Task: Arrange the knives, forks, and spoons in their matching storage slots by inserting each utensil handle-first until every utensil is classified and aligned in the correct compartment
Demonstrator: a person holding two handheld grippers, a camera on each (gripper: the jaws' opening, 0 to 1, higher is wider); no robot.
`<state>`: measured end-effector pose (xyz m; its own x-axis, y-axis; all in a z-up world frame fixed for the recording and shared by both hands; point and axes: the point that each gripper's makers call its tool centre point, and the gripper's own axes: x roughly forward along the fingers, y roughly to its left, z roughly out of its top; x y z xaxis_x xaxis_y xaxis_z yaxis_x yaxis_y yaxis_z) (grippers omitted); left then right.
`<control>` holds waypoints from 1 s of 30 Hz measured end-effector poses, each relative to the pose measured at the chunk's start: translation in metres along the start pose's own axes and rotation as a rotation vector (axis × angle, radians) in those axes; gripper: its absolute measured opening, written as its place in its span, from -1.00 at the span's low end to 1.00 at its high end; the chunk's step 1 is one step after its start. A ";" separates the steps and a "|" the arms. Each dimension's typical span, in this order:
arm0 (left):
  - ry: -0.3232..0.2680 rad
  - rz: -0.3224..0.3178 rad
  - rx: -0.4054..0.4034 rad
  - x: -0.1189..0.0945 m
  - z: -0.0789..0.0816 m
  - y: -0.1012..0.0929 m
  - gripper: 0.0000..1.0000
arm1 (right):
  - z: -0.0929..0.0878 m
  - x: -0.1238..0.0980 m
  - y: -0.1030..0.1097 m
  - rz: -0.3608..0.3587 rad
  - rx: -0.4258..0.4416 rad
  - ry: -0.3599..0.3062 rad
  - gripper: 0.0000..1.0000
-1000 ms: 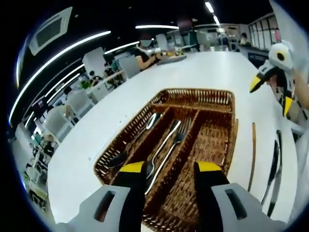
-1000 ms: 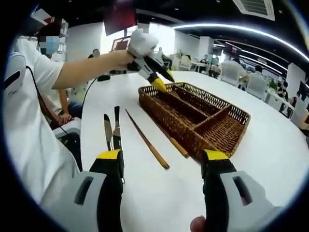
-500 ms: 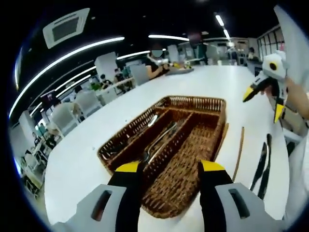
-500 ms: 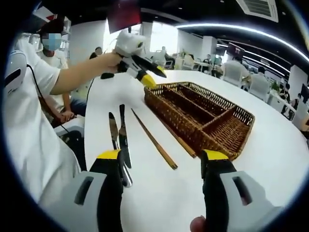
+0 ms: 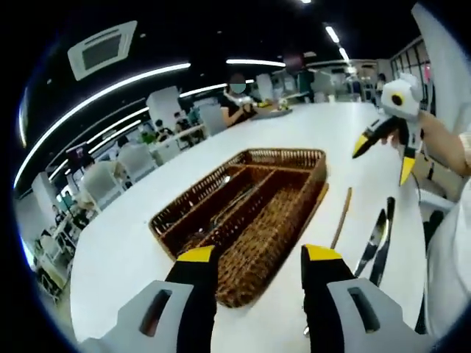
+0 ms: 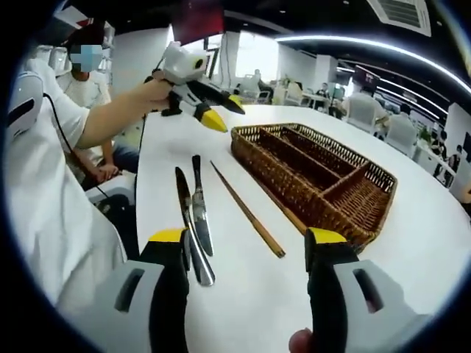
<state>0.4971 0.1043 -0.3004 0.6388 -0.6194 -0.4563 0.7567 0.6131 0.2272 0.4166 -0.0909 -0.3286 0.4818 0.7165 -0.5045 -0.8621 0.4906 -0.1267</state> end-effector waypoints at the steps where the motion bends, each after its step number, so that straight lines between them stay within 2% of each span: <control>1: -0.001 0.000 0.000 0.000 0.000 -0.001 -0.11 | -0.001 0.001 0.001 0.001 -0.003 0.004 0.31; 5: -0.013 -0.004 -0.013 -0.005 -0.005 -0.012 -0.12 | -0.001 0.006 0.008 0.019 -0.010 0.004 0.30; 11: 0.001 -0.013 -0.005 -0.008 -0.015 -0.028 -0.13 | 0.000 0.013 0.014 0.036 -0.017 0.004 0.30; 30: -0.008 -0.029 -0.078 -0.009 -0.044 -0.049 -0.15 | -0.001 0.043 0.028 0.102 -0.031 0.010 0.22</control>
<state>0.4483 0.1019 -0.3449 0.6181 -0.6412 -0.4547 0.7620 0.6309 0.1461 0.4133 -0.0469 -0.3541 0.3894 0.7570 -0.5247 -0.9114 0.3992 -0.1004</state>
